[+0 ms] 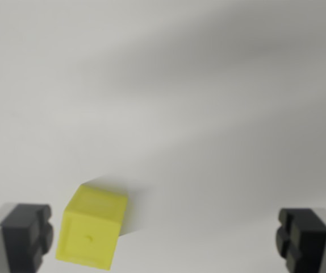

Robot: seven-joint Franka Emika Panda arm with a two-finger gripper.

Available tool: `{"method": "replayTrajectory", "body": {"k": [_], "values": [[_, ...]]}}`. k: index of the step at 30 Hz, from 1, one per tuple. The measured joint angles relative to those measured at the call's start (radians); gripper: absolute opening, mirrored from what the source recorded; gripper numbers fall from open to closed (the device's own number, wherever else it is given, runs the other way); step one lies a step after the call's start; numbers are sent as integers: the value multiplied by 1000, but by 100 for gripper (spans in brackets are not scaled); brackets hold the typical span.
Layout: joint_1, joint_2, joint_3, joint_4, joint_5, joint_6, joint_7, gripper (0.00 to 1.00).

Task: Pick yellow cube

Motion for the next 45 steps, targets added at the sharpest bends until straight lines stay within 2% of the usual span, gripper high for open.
{"method": "replayTrajectory", "body": {"k": [25,37,45], "values": [[118,74,0,-114,21,182,241,100],[181,130,0,-148,40,271,353,100],[227,175,0,-163,59,330,425,100]]}}
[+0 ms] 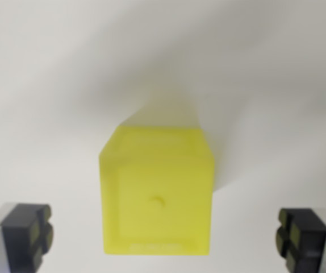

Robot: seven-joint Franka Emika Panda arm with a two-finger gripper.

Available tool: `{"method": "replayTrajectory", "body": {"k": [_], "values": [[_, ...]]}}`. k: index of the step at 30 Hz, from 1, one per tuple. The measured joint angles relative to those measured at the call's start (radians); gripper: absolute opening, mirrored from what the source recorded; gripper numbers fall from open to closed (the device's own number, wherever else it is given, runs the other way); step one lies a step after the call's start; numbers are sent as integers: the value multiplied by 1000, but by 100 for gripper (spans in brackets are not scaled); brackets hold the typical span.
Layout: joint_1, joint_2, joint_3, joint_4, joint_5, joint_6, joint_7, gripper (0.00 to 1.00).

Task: Pick yellow cube

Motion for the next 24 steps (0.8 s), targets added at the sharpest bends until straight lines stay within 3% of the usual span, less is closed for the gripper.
{"method": "replayTrajectory", "body": {"k": [8,15,24], "values": [[39,35,-1,-10,21,45,59,100],[40,56,0,-7,28,62,57,100],[44,125,2,9,55,114,37,100]]}}
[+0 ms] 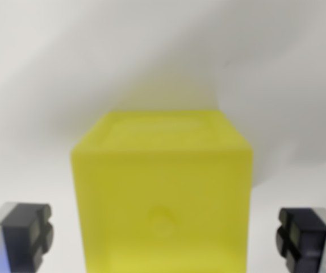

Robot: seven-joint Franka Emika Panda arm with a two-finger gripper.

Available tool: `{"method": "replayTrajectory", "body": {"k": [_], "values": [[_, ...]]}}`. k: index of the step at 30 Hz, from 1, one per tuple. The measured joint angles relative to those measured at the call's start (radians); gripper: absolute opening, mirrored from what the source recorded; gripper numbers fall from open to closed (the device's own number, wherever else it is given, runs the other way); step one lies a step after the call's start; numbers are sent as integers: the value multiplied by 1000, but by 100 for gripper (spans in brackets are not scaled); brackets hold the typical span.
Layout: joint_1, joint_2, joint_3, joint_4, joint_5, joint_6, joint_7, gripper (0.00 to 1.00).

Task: Pick yellow cube

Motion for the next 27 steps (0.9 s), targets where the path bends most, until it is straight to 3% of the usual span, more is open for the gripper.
{"method": "replayTrajectory", "body": {"k": [11,12,18,27], "values": [[8,65,0,19,41,45,-30,100],[12,66,-2,20,47,46,-35,0],[13,46,-5,14,41,32,-30,0],[6,-25,-6,-6,1,-18,0,0]]}}
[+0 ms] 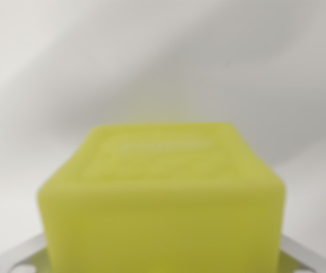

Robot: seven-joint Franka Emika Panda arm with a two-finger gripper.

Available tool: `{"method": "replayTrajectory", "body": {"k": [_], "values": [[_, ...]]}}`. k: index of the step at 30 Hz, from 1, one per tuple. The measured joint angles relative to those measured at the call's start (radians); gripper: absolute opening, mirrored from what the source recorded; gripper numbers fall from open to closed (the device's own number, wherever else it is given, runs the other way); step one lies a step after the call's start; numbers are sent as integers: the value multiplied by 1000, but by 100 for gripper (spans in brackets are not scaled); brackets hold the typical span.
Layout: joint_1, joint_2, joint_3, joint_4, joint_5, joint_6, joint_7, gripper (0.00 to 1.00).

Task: Pick yellow cube

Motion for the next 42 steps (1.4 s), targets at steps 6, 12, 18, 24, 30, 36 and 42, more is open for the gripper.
{"method": "replayTrajectory", "body": {"k": [6,12,18,24,30,36,42], "values": [[-5,-46,1,-10,-21,-36,15,0],[-9,-92,2,-19,-36,-73,27,0],[-12,-137,2,-25,-49,-111,36,0],[-14,-180,2,-29,-58,-150,43,0],[-16,-223,2,-32,-66,-190,49,0],[-17,-264,3,-32,-73,-231,53,0],[-18,-304,3,-30,-78,-273,57,0]]}}
